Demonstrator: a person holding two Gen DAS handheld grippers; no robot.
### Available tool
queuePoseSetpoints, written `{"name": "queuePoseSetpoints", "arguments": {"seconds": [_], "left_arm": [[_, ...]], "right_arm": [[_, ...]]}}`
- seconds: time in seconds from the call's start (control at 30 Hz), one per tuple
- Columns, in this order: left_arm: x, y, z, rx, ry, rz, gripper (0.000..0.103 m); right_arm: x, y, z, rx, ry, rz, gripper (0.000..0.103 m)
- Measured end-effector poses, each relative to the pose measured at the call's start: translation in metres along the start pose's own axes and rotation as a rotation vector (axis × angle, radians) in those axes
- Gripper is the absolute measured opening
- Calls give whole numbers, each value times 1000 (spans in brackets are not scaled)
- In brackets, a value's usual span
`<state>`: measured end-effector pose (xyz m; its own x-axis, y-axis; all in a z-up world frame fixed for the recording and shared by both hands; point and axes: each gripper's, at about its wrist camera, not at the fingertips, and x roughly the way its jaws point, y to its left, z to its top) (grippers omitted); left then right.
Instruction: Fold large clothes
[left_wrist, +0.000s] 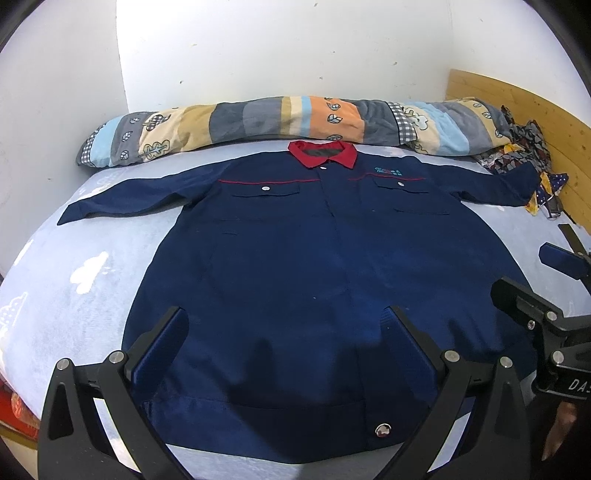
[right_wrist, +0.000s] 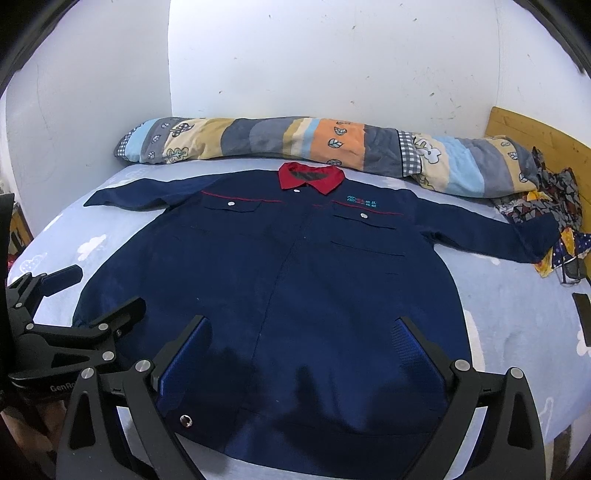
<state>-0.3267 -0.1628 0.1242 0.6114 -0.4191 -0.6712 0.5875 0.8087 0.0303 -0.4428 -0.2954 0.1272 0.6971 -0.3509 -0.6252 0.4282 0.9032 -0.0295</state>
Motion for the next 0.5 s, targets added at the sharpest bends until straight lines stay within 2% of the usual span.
{"name": "queuePoseSetpoints", "arguments": {"seconds": [0.5], "left_arm": [[0, 0, -1, -5, -1, 0, 103]], "right_arm": [[3, 6, 0, -25, 32, -19, 99]]}}
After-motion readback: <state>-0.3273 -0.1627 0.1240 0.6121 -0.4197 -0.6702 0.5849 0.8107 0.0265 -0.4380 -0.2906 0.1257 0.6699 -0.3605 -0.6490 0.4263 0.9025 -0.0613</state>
